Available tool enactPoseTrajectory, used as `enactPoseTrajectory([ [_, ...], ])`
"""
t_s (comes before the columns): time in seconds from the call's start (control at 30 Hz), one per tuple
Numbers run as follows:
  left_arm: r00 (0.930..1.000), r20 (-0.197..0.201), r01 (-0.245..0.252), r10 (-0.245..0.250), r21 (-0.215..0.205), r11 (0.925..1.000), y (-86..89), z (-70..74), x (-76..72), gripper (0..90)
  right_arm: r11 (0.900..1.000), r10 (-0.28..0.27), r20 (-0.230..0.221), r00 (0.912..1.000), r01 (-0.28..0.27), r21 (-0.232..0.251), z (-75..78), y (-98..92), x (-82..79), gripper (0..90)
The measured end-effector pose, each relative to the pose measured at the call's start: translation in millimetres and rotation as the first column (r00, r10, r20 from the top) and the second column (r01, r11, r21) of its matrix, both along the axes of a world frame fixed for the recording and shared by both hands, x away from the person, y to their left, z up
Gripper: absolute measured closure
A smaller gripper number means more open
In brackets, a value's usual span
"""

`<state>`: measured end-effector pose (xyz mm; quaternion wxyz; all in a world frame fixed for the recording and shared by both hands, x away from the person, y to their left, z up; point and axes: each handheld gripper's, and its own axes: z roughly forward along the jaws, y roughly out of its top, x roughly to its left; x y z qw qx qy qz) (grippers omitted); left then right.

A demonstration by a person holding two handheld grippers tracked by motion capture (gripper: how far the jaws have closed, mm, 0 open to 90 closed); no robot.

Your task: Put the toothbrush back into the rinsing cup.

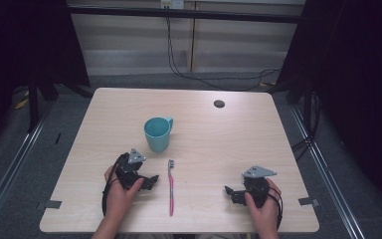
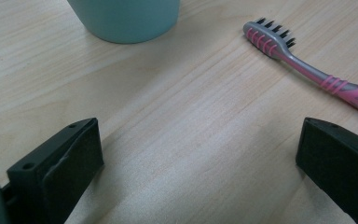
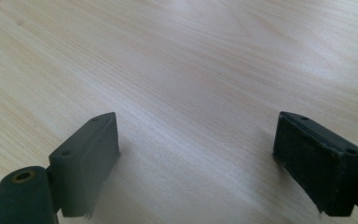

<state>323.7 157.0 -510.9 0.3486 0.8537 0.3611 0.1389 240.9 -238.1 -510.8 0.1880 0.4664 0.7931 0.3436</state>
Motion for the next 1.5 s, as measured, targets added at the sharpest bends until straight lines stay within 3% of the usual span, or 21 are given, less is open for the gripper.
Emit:
enactPoseTrajectory([
  [0.47, 0.9999, -0.004, 0.011, -0.011, 0.0, 0.9999, -2.3, 0.0, 2.3, 0.0, 1.0, 0.0, 0.0, 1.0, 0.0, 0.0, 0.0, 0.0, 0.0, 13.6],
  [0.63, 0.9987, -0.047, 0.022, -0.02, 0.045, 0.9987, -6.1, 5.7, 2.8, 0.5, 1.0, 0.0, 0.0, 1.0, 0.0, 0.001, 0.0, 0.0, 0.0, 13.6],
  [0.73, 0.995, -0.078, 0.068, -0.064, 0.058, 0.996, -10.9, 14.5, 0.3, 21.9, 1.0, -0.001, 0.0, 1.0, 0.001, 0.001, 0.0, 0.1, -0.1, 13.6],
  [0.8, 0.994, -0.089, 0.071, -0.064, 0.081, 0.9941, -12.8, 16.5, 0.5, 22.7, 1.0, 0.0, 0.0, 1.0, 0.0, 0.0, 0.0, 0.0, 0.0, 13.6],
  [0.87, 0.9885, -0.141, 0.069, -0.056, 0.087, 0.9939, -16.9, 21.1, 0.3, 26.1, 1.0, 0.0, 0.0, 1.0, 0.0, 0.0, 0.0, 0.0, 0.0, 13.6],
  [0.93, 0.9857, -0.159, 0.07, -0.055, 0.087, 0.9938, -17.4, 23.3, 0.9, 28.7, 1.0, 0.0, 0.0, 1.0, 0.0, 0.0, 0.0, 0.0, 0.0, 13.6],
  [0.97, 0.9814, -0.185, 0.066, -0.049, 0.082, 0.9945, -18.1, 25.1, 1.3, 32.0, 1.0, 0.0, 0.0, 1.0, 0.0, 0.0, 0.0, 0.0, 0.0, 13.6],
  [1.0, 0.9728, -0.226, 0.071, -0.052, 0.081, 0.9942, -19.7, 28.6, 1.9, 32.2, 1.0, 0.0, 0.0, 1.0, 0.0, 0.0, 0.0, 0.0, 0.0, 13.6],
  [1.17, 0.9665, -0.253, 0.065, -0.042, 0.083, 0.9945, -24.3, 34.4, 1.3, 33.4, 1.0, 0.0, 0.0, 1.0, 0.0, 0.0, 0.0, 0.0, 0.0, 13.6],
  [1.23, 0.9593, -0.28, 0.057, -0.032, 0.082, 0.995, -27.4, 38.1, 2.3, 33.9, 1.0, 0.001, 0.001, 1.0, -0.001, 0.0, 0.0, 0.0, 0.0, 13.6],
  [1.33, 0.9585, -0.284, 0.05, -0.022, 0.091, 0.9946, -29.7, 40.3, 2.6, 35.4, 1.0, 0.001, 0.0, 1.0, -0.001, 0.0, 0.0, 0.0, 0.0, 13.6],
  [1.47, 0.9463, -0.323, 0.047, -0.015, 0.091, 0.9947, -35.0, 43.6, 4.1, 37.5, 1.0, 0.0, 0.0, 1.0, 0.0, 0.0, 0.0, 0.1, -0.1, 13.6],
  [1.5, 0.9463, -0.323, 0.047, -0.015, 0.091, 0.9947, -35.0, 43.6, 4.1, 37.5, 1.0, 0.0, 0.0, 1.0, 0.0, 0.0, 0.0, 0.1, -0.1, 13.6],
])
